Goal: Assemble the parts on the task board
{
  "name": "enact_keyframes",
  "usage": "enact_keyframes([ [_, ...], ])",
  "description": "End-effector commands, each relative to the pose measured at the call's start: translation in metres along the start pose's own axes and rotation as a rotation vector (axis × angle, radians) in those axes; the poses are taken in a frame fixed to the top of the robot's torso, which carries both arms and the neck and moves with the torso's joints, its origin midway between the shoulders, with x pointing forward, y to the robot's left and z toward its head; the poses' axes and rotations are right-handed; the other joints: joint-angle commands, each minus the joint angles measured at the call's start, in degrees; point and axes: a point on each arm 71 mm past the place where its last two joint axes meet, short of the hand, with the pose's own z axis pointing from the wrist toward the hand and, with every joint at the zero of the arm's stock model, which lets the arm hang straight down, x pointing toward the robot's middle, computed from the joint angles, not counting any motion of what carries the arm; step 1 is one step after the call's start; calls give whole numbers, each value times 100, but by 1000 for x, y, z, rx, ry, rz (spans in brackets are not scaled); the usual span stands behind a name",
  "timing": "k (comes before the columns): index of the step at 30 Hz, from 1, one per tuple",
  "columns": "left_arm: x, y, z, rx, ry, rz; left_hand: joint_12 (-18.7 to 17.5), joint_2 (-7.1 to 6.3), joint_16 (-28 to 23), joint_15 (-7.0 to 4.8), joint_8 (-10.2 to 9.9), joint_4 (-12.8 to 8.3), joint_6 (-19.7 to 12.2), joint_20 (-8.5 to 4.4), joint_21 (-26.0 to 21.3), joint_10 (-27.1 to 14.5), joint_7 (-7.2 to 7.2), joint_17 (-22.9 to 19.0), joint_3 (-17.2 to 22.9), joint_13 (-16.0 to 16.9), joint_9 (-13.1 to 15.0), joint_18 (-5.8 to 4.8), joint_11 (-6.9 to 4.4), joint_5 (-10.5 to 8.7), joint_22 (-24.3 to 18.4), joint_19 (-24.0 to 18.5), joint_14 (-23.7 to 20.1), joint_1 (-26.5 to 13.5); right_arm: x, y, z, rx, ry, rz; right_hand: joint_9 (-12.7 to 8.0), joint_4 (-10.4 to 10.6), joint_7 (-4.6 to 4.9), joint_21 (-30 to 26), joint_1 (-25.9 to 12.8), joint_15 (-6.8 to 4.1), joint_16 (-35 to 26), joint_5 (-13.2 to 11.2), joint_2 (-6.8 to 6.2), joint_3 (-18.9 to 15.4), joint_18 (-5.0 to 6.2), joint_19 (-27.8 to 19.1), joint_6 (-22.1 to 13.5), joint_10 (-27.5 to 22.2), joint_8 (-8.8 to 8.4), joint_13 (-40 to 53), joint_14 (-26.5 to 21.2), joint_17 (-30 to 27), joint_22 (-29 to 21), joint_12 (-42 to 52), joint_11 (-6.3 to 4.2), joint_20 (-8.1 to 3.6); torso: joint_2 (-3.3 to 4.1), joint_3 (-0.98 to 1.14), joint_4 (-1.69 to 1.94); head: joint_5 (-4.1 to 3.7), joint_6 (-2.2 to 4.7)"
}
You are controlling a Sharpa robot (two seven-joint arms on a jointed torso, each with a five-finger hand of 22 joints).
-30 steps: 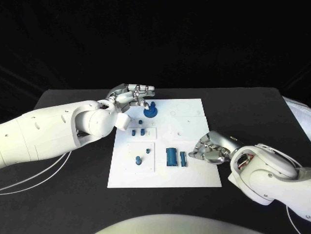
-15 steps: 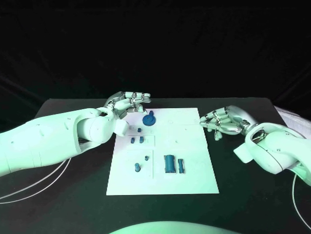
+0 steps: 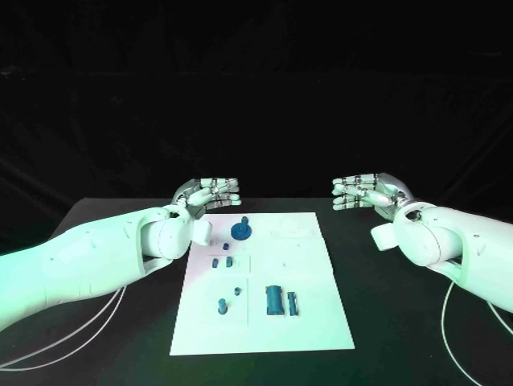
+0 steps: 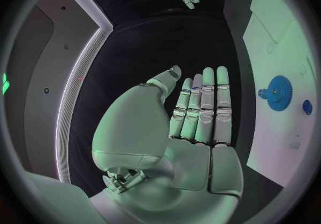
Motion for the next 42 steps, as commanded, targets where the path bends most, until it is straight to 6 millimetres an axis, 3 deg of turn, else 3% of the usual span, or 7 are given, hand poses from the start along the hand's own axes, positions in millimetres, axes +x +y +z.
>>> enact_keyframes([
  [1,-5,-2,4,50,-42,-28,-78,42,-365,100,-52,41,-77,105,-339,-109,-6,-166,-201,-11,-8,105,31,-14,-307,-230,-105,-20,1,2,6,-49,42,149,-80,-85,15,-163,-75,22,-170,-44,26,-9,37,86,38,44,-21,-248,59,-176,-114,-53,6,9,-85,9,-26,-28,97],
  [6,-2,-1,7,58,-50,-29,-246,172,-894,229,-137,45,-126,257,-687,-218,-7,-491,-458,-18,-11,126,97,7,-707,-418,-297,108,1,1,9,-60,49,135,-176,-178,44,-326,-119,34,-330,-69,55,-27,36,179,33,74,-23,-502,136,-378,-226,-93,17,21,-100,36,-10,-49,178],
  [7,-3,1,6,22,-36,-10,-582,567,-1151,-29,-304,-132,-1729,-208,-843,-1860,-353,-824,-833,-377,-397,-234,-191,-448,-1287,-1840,-1950,-2194,-2,-1,8,-19,7,82,-462,160,-279,-689,-2267,-534,-870,-264,181,-569,-306,-1645,-1668,-1820,-383,-719,-1864,-686,-682,-246,-213,-340,-76,14,-18,-42,141],
  [11,-1,2,5,24,-40,-5,-689,567,-1277,-81,-756,-132,-2135,-297,-1279,-2280,-426,-951,-969,-377,-397,-215,-262,-448,-1482,-2168,-2341,-2726,0,-2,7,-22,-1,85,-546,160,-342,-802,-2845,-534,-870,-326,181,-694,-306,-2055,-2073,-2241,-383,-811,-2316,-792,-682,-664,-275,-419,-85,21,28,-79,163],
  [23,38,6,-22,68,-98,78,-974,567,-1882,-610,-756,-132,-3449,-660,-1279,-3626,-708,-1237,-1285,-377,-397,-434,-878,-448,-1968,-3315,-3685,-4584,30,-7,-18,-55,-128,120,-1154,160,-589,-1096,-4584,-534,-870,-776,181,-1123,-525,-3491,-3424,-3721,-383,-1294,-3886,-1044,-682,-664,-777,-703,-189,105,570,-522,422],
  [25,47,6,-30,81,-111,96,-1001,567,-1882,-610,-756,-132,-3590,-698,-1279,-3770,-739,-1267,-1310,-377,-397,-471,-878,-448,-2020,-3438,-3831,-4784,37,-8,-25,-60,-160,126,-1154,160,-991,-1131,-4808,-534,-870,-776,181,-1179,-554,-3674,-3596,-3910,-383,-1294,-4088,-1457,-682,-664,-777,-740,-198,112,618,-561,445],
  [42,72,3,-54,129,-149,151,-1427,567,-1882,-610,-756,-132,-4590,-1240,-1279,-4795,-1155,-1692,-1791,-377,-397,-933,-878,-448,-2747,-4306,-4854,-6198,70,-6,-65,-64,-303,134,-1154,160,-991,-1575,-6142,-534,-870,-776,181,-1827,-1018,-4775,-4631,-5046,-383,-1294,-5291,-1457,-682,-664,-777,-1166,-203,116,645,-583,458],
])
